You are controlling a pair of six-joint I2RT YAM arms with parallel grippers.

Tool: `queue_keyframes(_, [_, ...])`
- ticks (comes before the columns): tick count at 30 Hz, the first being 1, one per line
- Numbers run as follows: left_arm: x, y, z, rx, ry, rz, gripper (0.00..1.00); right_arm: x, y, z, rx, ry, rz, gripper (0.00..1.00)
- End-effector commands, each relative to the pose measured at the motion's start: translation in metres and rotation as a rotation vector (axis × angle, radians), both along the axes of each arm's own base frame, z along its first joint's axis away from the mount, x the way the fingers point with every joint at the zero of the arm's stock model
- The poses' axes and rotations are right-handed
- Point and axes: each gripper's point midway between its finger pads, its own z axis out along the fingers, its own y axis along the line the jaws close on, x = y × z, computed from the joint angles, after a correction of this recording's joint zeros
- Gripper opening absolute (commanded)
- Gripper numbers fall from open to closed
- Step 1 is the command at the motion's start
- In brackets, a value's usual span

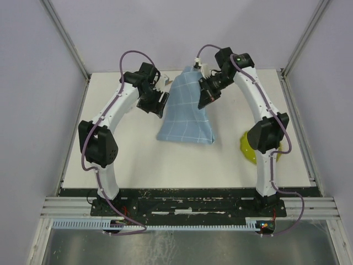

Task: Set the dinner table for one person
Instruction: Adjust the napkin at the center of the board.

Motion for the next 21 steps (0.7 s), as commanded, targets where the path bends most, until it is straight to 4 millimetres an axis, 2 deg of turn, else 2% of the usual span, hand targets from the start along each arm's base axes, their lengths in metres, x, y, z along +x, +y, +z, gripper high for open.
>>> queue_keyframes(1, [0.01,-0.01,0.009,-0.048,-0.031,-0.035,0.74,-0.03,0.011,0.064,0.123,-0.12,0.074,0.02])
queue_keyframes(3, [0.012,-0.013,0.01,-0.06,-0.028,-0.037,0.74,-0.034,0.009,0.057,0.11,-0.103,0.066,0.02])
queue_keyframes(8, [0.019,-0.017,0.014,-0.071,-0.042,-0.043,0.74,-0.039,0.001,0.019,0.032,-0.001,0.06,0.02])
queue_keyframes(14, [0.021,-0.02,0.014,-0.082,-0.039,-0.048,0.73,-0.032,-0.004,0.009,-0.019,-0.018,0.034,0.02])
queue_keyframes(21, [0.024,-0.021,0.019,-0.085,-0.053,-0.053,0.73,-0.024,-0.039,-0.033,-0.191,0.029,-0.08,0.02])
